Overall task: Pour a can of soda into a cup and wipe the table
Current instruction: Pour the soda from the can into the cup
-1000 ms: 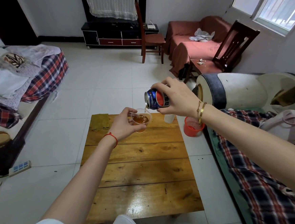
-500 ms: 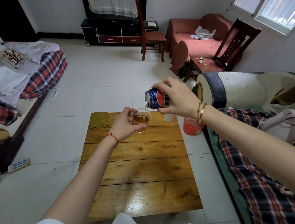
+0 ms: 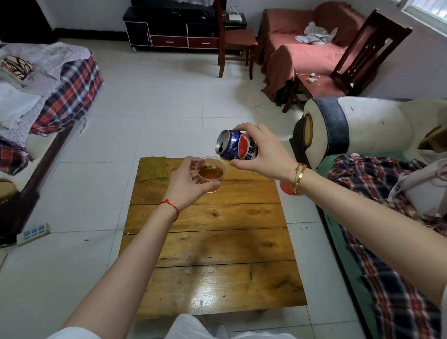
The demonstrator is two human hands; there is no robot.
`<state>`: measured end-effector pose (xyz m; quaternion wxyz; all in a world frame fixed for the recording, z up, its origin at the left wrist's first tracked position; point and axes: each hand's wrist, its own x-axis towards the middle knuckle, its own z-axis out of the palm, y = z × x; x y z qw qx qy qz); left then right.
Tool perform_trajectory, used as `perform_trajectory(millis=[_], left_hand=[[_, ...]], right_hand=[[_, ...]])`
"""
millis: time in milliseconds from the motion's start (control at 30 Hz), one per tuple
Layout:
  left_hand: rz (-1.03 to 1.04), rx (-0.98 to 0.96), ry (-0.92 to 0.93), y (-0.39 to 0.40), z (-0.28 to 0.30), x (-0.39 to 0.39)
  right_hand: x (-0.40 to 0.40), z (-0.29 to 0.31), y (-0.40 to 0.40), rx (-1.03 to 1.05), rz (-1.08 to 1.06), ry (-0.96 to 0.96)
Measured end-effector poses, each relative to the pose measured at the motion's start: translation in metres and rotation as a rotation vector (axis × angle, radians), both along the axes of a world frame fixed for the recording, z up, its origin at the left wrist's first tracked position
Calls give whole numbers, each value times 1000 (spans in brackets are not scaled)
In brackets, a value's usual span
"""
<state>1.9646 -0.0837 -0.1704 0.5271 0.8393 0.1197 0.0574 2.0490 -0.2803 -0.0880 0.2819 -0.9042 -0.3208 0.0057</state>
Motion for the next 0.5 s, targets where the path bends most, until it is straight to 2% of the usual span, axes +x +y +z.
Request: perform_trajectory(millis=[500], left_hand=[[99, -60, 13, 28, -32, -2]], right_hand=[[0, -63, 13, 400, -165, 337]])
